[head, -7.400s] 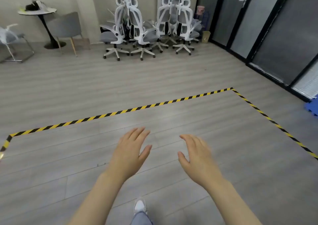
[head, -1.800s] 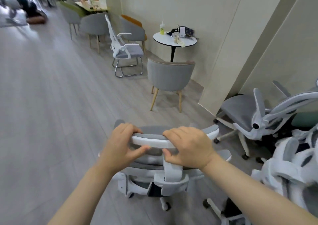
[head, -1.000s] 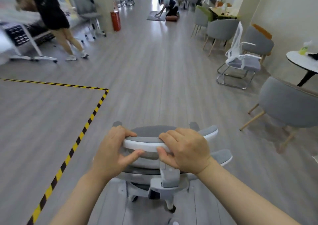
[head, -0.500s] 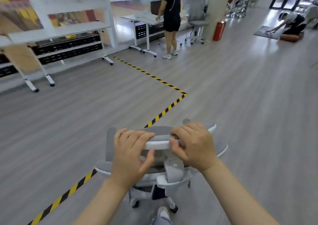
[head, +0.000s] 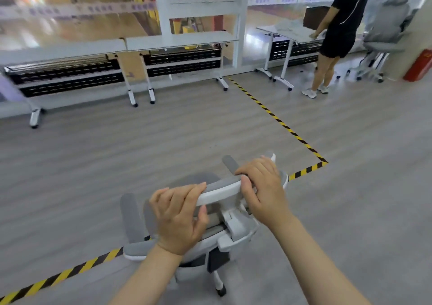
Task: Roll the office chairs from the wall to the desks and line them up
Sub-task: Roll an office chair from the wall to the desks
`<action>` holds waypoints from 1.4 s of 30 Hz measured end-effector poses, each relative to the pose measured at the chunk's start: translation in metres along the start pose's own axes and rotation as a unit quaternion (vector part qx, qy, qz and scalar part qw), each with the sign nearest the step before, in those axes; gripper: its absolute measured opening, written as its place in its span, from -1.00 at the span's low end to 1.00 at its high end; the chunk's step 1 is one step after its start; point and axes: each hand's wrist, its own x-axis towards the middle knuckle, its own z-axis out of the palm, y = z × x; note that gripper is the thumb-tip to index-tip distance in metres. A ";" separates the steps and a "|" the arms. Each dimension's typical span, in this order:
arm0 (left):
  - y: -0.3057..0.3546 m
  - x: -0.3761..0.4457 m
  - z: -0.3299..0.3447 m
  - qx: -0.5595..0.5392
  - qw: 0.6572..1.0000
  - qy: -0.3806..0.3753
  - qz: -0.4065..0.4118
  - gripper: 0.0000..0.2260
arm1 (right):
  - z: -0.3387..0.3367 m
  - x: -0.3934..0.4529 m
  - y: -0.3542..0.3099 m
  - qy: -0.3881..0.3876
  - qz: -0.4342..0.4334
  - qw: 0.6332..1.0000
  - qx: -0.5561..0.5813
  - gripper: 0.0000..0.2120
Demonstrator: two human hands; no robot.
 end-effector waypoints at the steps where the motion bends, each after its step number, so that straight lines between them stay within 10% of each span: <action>1: -0.008 0.007 0.008 0.013 1.000 0.001 -0.008 -0.67 | 0.010 0.017 0.008 -0.002 -0.005 1.000 0.012 -0.80; 42: -0.489 0.376 0.467 0.035 0.998 0.008 -0.055 -0.69 | 0.377 0.614 0.314 -0.067 -0.113 0.991 0.006 -0.74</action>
